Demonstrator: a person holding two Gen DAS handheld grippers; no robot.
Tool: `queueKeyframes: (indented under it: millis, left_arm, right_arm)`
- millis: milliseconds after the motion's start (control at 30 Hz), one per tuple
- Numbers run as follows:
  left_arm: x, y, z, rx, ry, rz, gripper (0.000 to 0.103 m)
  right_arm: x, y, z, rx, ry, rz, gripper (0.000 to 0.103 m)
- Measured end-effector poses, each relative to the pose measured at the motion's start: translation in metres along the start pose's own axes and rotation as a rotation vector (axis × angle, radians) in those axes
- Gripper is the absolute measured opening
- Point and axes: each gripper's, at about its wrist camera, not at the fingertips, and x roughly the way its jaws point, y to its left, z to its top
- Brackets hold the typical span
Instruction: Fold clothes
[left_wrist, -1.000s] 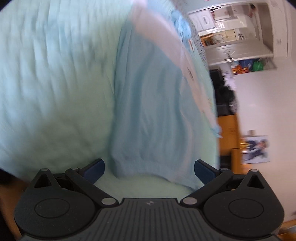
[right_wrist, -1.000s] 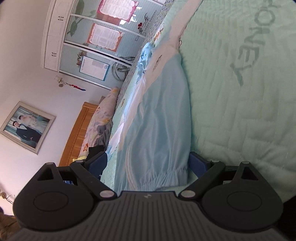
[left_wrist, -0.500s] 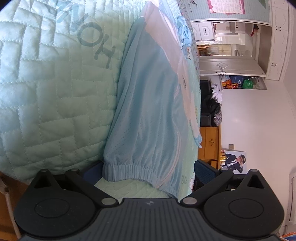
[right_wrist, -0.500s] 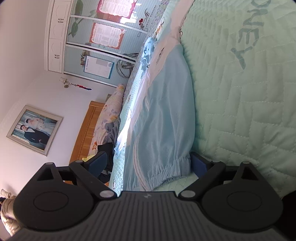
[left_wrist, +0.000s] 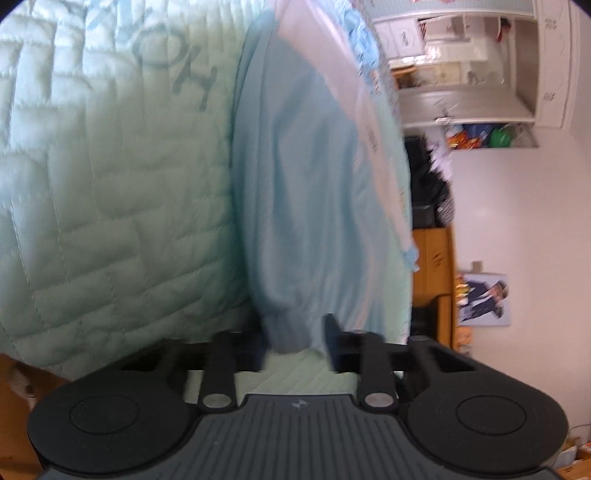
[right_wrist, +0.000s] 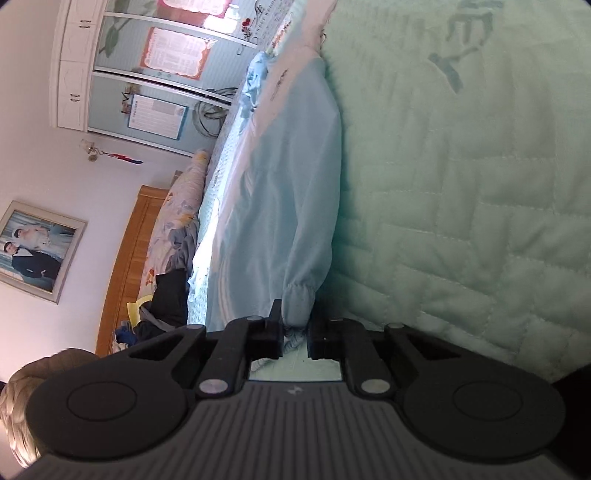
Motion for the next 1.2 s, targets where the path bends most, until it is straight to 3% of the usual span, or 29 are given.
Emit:
queueKeyframes:
  millis: [167,500,833,1067,1133,1200]
  left_arm:
    - [-0.006,0.004,0.0,-0.004,-0.049,-0.027,0.015]
    - [-0.004,0.007,-0.006,0.007,-0.097,-0.01,0.01]
    - [-0.059,0.005,-0.022,0.029,-0.215,0.07,0.01]
    - [-0.067,0.019,-0.027,0.002,-0.194,0.066,0.01]
    - [-0.068,0.021,-0.027,-0.001,-0.198,0.063,0.012]
    - [-0.068,0.022,-0.028,-0.008,-0.207,0.058,0.023]
  right_arm:
    - [-0.002,0.001,-0.006,-0.027,-0.01,-0.013,0.011]
    - [-0.002,-0.002,-0.014,-0.021,-0.022,-0.019,0.011]
    - [-0.005,0.028,-0.043,-0.092,0.011,-0.023,0.009]
    - [-0.009,0.017,-0.044,-0.033,0.002,-0.062,0.008]
    - [-0.008,0.021,-0.046,-0.054,0.014,-0.08,0.008]
    - [-0.008,0.02,-0.047,-0.041,0.014,-0.09,0.01]
